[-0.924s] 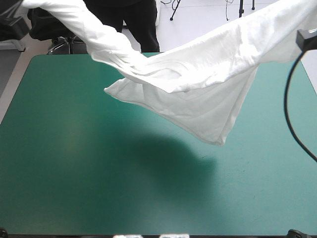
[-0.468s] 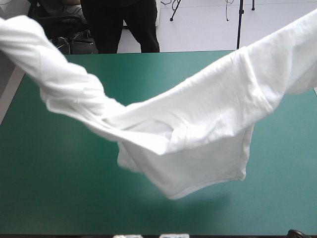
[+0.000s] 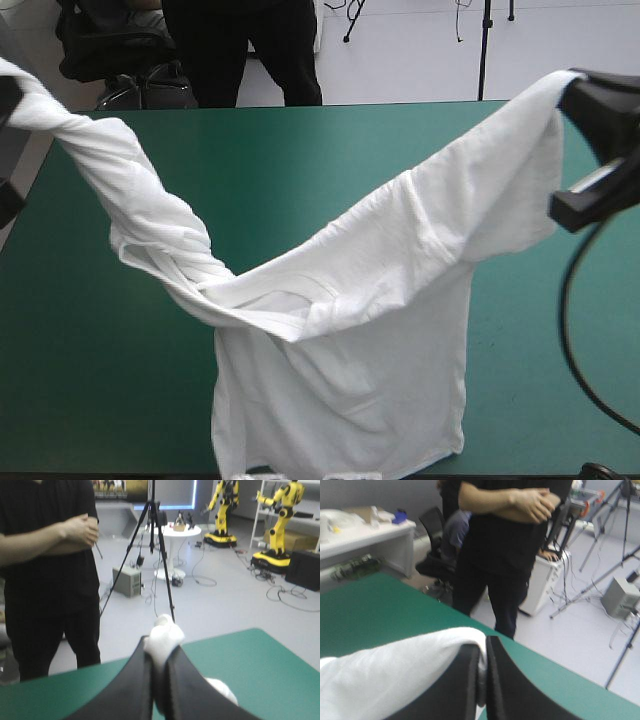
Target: Fold the cloth
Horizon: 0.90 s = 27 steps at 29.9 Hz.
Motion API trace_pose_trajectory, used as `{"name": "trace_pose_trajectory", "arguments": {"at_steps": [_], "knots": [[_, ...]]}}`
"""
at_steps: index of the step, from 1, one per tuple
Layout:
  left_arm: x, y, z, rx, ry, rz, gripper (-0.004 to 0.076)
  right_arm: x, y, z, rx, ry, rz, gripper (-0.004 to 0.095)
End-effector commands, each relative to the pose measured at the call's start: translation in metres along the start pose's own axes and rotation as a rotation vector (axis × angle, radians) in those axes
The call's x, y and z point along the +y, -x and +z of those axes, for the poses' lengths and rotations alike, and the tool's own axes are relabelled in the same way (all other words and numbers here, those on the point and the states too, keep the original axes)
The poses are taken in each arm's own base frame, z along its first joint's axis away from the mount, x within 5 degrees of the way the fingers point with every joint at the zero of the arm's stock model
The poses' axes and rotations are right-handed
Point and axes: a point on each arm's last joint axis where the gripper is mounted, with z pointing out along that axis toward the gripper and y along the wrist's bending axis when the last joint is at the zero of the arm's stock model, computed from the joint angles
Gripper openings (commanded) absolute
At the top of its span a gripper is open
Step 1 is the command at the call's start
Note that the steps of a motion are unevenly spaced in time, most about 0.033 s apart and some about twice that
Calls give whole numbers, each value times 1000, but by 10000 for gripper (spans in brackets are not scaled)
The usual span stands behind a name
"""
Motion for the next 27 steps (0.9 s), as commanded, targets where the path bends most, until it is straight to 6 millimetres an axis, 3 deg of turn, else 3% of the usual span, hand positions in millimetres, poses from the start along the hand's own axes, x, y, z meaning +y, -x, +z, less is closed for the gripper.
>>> {"name": "trace_pose_trajectory", "arguments": {"at_steps": [1,8,13,18,27], "knots": [[18,-16,36,51,18,-69,-9,2,-16,45,60,-133,-80,-17],[59,-71,111,252,97,-147,-9,2,-47,130,238,-382,-245,-17],[86,-95,162,300,139,-178,-9,-14,-64,179,248,-424,-215,-17],[111,-122,213,340,167,-210,-9,-42,-93,221,324,-434,-126,-17],[144,-178,280,432,197,-227,-9,-77,-151,280,458,-422,-46,-18]]}}
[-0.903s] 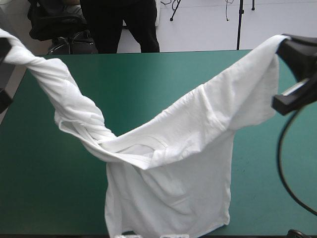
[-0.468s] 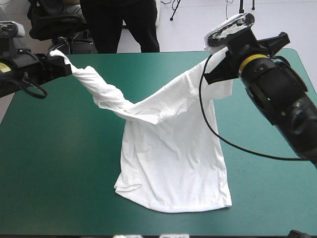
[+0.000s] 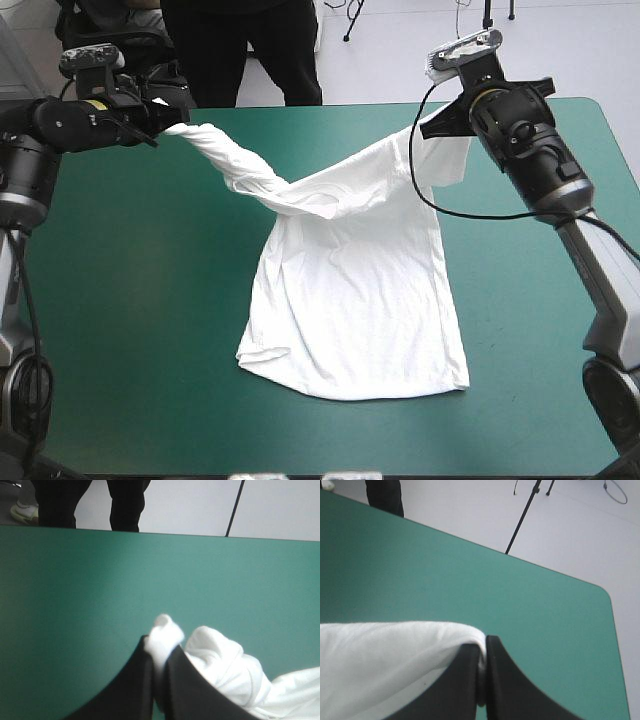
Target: Fold the cloth
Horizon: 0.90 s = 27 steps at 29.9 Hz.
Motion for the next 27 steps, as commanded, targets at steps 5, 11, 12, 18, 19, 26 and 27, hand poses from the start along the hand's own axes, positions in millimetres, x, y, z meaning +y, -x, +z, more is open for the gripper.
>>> {"name": "trace_pose_trajectory", "arguments": {"at_steps": [5,11,12,18,19,26,27], "knots": [[8,3,31,-28,-1,-12,-9,2,-2,34,-10,92,5,-17],[14,-5,53,20,1,-20,-9,18,-16,69,62,164,34,-16],[15,-7,55,30,1,-16,-9,19,-19,76,81,176,48,-11],[15,-13,65,79,-15,3,126,18,-29,93,111,260,82,185],[14,-14,65,86,-31,13,189,15,-29,94,107,265,93,247],[14,-17,68,117,-44,19,509,-4,-31,96,115,258,159,591],[14,-19,67,132,-42,23,508,-6,-32,95,122,261,163,603]]}}
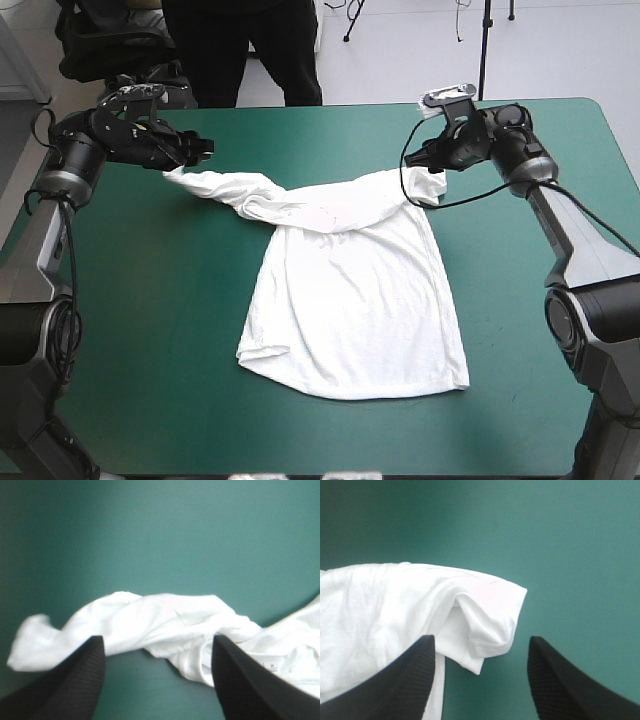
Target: Fold the cloth
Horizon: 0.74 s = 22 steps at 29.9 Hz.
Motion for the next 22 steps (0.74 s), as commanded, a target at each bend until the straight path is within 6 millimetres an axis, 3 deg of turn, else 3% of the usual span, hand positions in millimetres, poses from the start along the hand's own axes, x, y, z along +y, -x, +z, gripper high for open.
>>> {"name": "trace_pose_trajectory", "arguments": {"at_steps": [1,4,8,15,22], "knots": [[-11,13,-29,-86,-13,12,508,-13,18,-43,-130,-4,28,609],[-16,10,-38,-56,-30,17,508,-18,14,-55,-82,27,48,608],[-37,1,-64,10,-50,84,508,-17,12,-84,-77,58,36,608],[-97,-35,-119,71,-78,254,508,-7,8,-164,-155,97,16,608],[-117,-75,-151,194,-32,255,508,1,-30,-216,-161,99,5,608]]}}
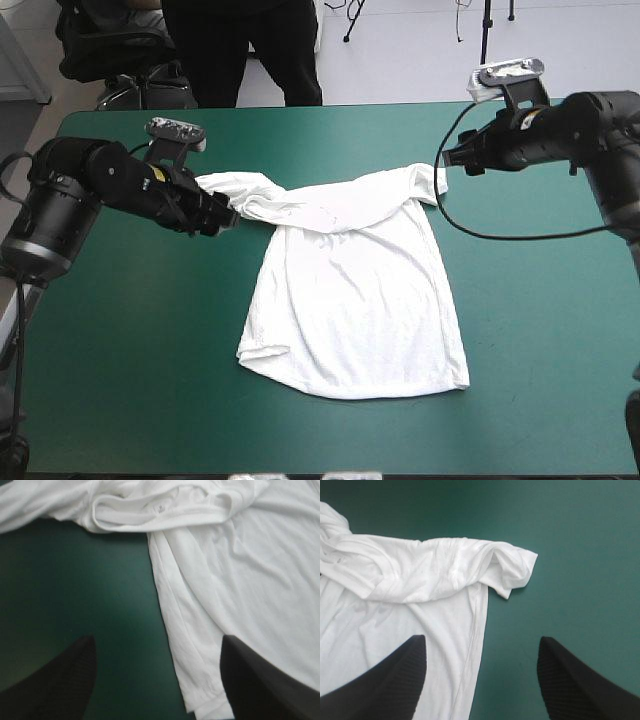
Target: Fold the cloth
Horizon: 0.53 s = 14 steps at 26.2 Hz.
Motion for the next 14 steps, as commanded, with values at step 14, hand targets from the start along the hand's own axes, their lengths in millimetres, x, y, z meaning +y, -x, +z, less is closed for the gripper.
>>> {"name": "trace_pose_trajectory", "arguments": {"at_steps": [14], "knots": [[-55,-90,64,278,-35,-13,508,40,-101,-55,118,42,-83,608]]}}
